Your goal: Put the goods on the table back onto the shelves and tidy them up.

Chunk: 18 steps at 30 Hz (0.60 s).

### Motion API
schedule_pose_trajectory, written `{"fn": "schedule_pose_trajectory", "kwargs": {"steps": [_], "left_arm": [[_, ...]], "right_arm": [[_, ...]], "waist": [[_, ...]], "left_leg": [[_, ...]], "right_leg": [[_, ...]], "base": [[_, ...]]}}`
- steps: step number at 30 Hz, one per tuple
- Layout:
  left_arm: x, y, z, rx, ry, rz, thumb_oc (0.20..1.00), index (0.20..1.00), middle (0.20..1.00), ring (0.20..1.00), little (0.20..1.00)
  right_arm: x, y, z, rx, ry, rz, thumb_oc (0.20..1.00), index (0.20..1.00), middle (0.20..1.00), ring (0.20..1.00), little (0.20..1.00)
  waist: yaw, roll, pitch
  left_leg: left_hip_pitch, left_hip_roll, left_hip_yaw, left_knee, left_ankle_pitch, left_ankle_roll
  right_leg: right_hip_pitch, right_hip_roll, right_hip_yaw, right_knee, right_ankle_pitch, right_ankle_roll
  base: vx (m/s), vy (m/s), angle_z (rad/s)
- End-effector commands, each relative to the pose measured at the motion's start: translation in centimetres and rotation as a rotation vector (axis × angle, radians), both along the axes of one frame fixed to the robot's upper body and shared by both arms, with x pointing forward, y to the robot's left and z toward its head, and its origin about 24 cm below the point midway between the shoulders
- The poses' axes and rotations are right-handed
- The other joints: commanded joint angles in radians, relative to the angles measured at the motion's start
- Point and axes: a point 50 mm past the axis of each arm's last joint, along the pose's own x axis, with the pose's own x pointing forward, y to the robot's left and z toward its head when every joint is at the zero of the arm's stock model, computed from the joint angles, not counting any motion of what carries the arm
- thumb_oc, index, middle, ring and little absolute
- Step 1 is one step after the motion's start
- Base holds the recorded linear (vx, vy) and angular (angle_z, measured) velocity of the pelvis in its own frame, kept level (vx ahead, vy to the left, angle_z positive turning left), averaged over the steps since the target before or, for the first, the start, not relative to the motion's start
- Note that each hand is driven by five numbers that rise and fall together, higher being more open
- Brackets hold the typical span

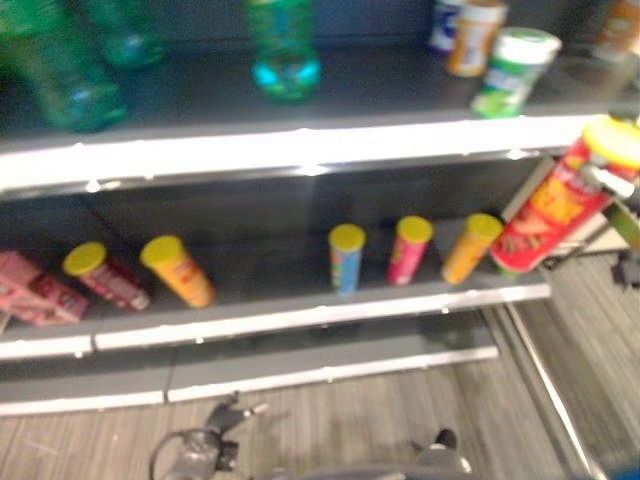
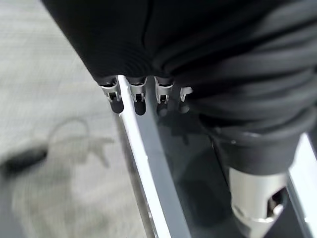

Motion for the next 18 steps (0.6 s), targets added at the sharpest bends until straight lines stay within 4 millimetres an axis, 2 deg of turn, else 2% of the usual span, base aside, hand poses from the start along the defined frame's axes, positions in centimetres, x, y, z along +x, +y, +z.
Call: {"fn": "schedule_pose_trajectory", "kwargs": {"steps": [1,2,4,5,6,7,8,10,11,12,13,16,18], "left_arm": [[1.0,1.1,1.2,0.071,-0.06,-0.037,1.0,1.0,1.0,1.0,1.0],[1.0,1.5,1.3,0.078,-0.06,-0.027,1.0,1.0,1.0,1.0,1.0],[0.4,2.6,1.4,0.091,-0.04,0.022,1.0,1.0,1.0,1.0,1.0],[0.1,2.9,1.3,0.097,-0.027,0.038,1.0,1.0,1.0,1.0,1.0],[-0.4,3.3,1.1,0.108,-0.001,0.061,1.0,1.0,1.0,1.0,1.0],[-1.1,3.7,0.9,0.117,0.023,0.092,1.0,1.0,1.0,1.0,1.0],[-1.0,3.7,0.9,0.117,0.021,0.093,1.0,1.0,1.0,1.0,1.0],[-1.6,3.9,0.6,0.115,0.033,0.144,1.0,1.0,1.0,1.0,1.0],[-1.9,4.0,0.5,0.112,0.041,0.158,1.0,1.0,1.0,1.0,1.0],[-2.6,3.5,0.1,0.097,0.051,0.156,1.0,1.0,1.0,1.0,1.0],[-2.8,3.0,-0.2,0.087,0.056,0.165,1.0,1.0,1.0,1.0,1.0],[-3.3,0.8,-1.2,0.015,0.055,0.175,1.0,1.0,1.0,1.0,1.0],[-3.3,0.4,-1.3,0.005,0.054,0.162,1.0,1.0,1.0,1.0,1.0]], "right_arm": [[-0.5,0.7,6.0,-0.129,-0.241,0.013,0.2,0.2,0.2,0.2,0.2],[-0.4,0.7,5.8,-0.12,-0.235,0.016,0.2,0.2,0.2,0.2,0.2],[-0.1,0.5,5.7,-0.116,-0.225,0.014,0.2,0.2,0.2,0.2,0.2],[0.0,0.5,5.8,-0.12,-0.221,0.011,0.2,0.2,0.2,0.2,0.2],[0.0,0.4,5.8,-0.114,-0.222,0.015,0.2,0.2,0.2,0.2,0.2],[0.0,0.4,5.8,-0.103,-0.221,0.027,0.2,0.2,0.2,0.2,0.2],[0.0,0.4,5.8,-0.102,-0.223,0.028,0.2,0.2,0.2,0.2,0.2],[0.1,0.5,5.3,-0.094,-0.206,0.045,0.2,0.2,0.2,0.2,0.2],[0.3,0.5,5.1,-0.092,-0.195,0.044,0.2,0.2,0.2,0.2,0.2],[0.5,0.8,4.6,-0.101,-0.17,0.063,0.2,0.2,0.2,0.2,0.2],[0.6,1.1,4.4,-0.091,-0.166,0.08,0.2,0.2,0.2,0.2,0.2],[1.1,1.8,3.3,-0.117,-0.112,0.095,0.2,0.2,0.2,0.2,0.2],[1.1,1.9,3.0,-0.13,-0.097,0.096,0.2,0.2,0.2,0.2,0.2]], "waist": [[0.008,0.096,0.013],[-0.004,0.103,0.022],[-0.012,0.105,0.032],[-0.017,0.108,0.033],[-0.02,0.109,0.037],[-0.022,0.107,0.037],[-0.022,0.104,0.038],[-0.019,0.088,0.03],[-0.009,0.079,0.026],[0.021,0.057,0.009],[0.026,0.054,-0.002],[0.048,0.052,-0.017],[0.051,0.052,-0.021]], "left_leg": [[0.116,0.045,0.059,-0.225,0.041,0.024],[0.103,0.034,0.065,-0.226,0.043,0.033],[0.079,0.014,0.056,-0.226,0.052,0.059],[0.073,0.005,0.047,-0.226,0.053,0.068],[0.062,-0.006,0.039,-0.226,0.061,0.077],[0.054,-0.017,0.033,-0.226,0.068,0.081],[0.045,-0.016,0.045,-0.226,0.086,0.083],[0.031,-0.049,0.037,-0.226,0.084,0.092],[0.028,-0.063,0.037,-0.226,0.078,0.093],[0.022,-0.08,0.029,-0.226,0.065,0.086],[0.011,-0.076,0.041,-0.226,0.07,0.081],[0.007,-0.063,0.069,-0.226,0.088,0.074],[0.01,-0.062,0.071,-0.226,0.092,0.071]], "right_leg": [[-0.026,-0.004,-0.028,0.096,-0.179,0.212],[-0.04,0.034,-0.008,0.135,-0.229,0.203],[-0.065,0.155,0.044,0.233,-0.35,0.187],[-0.077,0.207,0.059,0.269,-0.404,0.169],[-0.09,0.278,0.079,0.293,-0.479,0.142],[-0.094,0.34,0.092,0.301,-0.527,0.12],[-0.1,0.339,0.075,0.295,-0.515,0.102],[-0.093,0.426,0.086,0.251,-0.544,0.077],[-0.054,0.449,0.072,0.195,-0.546,0.065],[0.013,0.458,0.064,0.081,-0.561,0.065],[0.031,0.472,0.085,0.022,-0.543,0.074],[0.081,0.482,0.079,-0.063,-0.523,0.067],[0.1,0.485,0.076,-0.082,-0.52,0.066]], "base": [[-0.19,0.634,-0.16],[-0.15,0.541,-0.31],[-0.14,0.458,-0.13],[-0.14,0.357,0.01],[-0.11,0.265,0.0],[-0.15,0.154,0.02],[-0.12,0.095,-0.08],[-0.1,0.092,-0.15],[-0.05,0.071,-0.05],[-0.04,0.018,-0.17],[-0.07,0.008,-0.07],[-0.06,-0.029,-0.31],[-0.01,-0.016,-0.21]]}}
